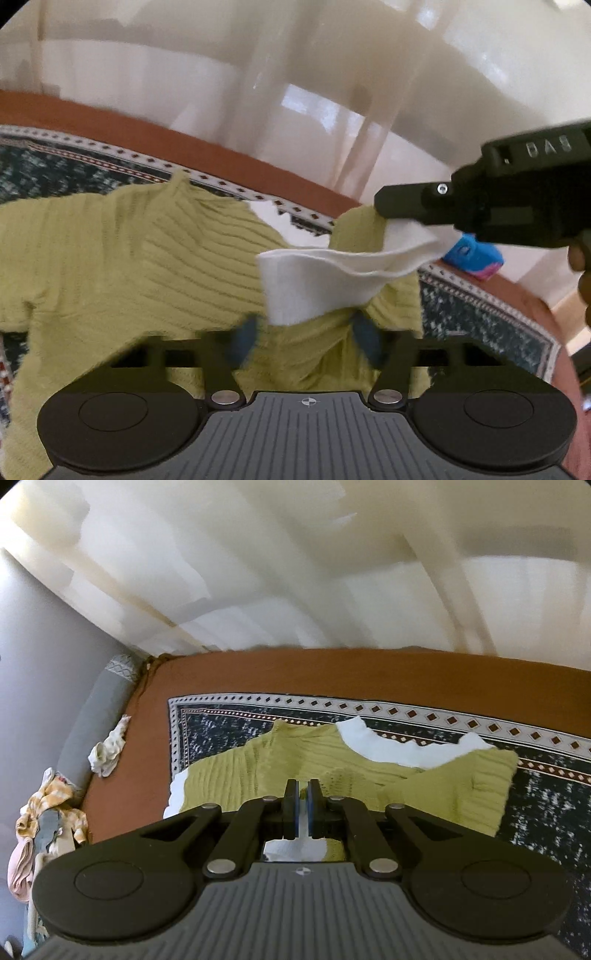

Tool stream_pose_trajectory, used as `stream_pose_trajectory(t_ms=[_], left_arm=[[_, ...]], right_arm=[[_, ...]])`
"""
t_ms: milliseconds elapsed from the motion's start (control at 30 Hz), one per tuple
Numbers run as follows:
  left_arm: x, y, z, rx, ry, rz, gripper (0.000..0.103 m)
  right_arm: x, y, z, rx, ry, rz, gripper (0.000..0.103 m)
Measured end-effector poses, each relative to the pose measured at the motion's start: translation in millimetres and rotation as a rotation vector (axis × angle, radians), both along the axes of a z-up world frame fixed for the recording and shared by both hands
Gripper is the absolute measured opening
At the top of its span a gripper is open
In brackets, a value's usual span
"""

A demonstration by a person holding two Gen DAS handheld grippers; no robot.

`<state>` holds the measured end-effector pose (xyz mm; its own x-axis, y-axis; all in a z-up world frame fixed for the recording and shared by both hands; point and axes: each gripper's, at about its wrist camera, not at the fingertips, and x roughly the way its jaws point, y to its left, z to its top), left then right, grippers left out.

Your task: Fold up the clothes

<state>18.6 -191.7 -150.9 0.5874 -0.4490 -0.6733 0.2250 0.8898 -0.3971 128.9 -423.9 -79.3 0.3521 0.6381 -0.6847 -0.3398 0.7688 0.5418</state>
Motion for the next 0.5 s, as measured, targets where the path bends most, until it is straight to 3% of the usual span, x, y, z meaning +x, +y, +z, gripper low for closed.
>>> stream_pose_trajectory(t_ms=[100, 133, 167, 300, 400, 500], left_arm=[[0.0, 8.7, -1.5, 0.016, 0.029, 0.101, 0.005], [-2.3, 12.8, -0.8, 0.021, 0.032, 0.136, 0.005], [-4.2, 16.8, -0.4, 0.024, 0.037, 0.168, 0.005], [-3.8, 22.2, -3.7, 0.073, 0.078, 0.222, 0.008], [-3.3, 20.6, -7.5, 0.129, 0.099, 0.224, 0.033], [-5.6, 20.5, -11.2, 0.165, 0.114, 0.252, 0.040]], right_arm=[[-0.5, -1.4, 3.0, -0.011, -0.031, 0.013, 0.018], [-3.4, -6.0, 6.5, -0.018, -0.058, 0.012, 0.031], [-6.2, -10.6, 10.1, -0.025, -0.086, 0.012, 0.034], [-24.5, -30.2, 5.7, -0.078, -0.101, 0.026, 0.034], [-46.1, -40.8, -9.6, -0.132, -0.088, 0.059, 0.034], [-62.7, -47.1, -32.4, -0.171, -0.047, 0.073, 0.034]])
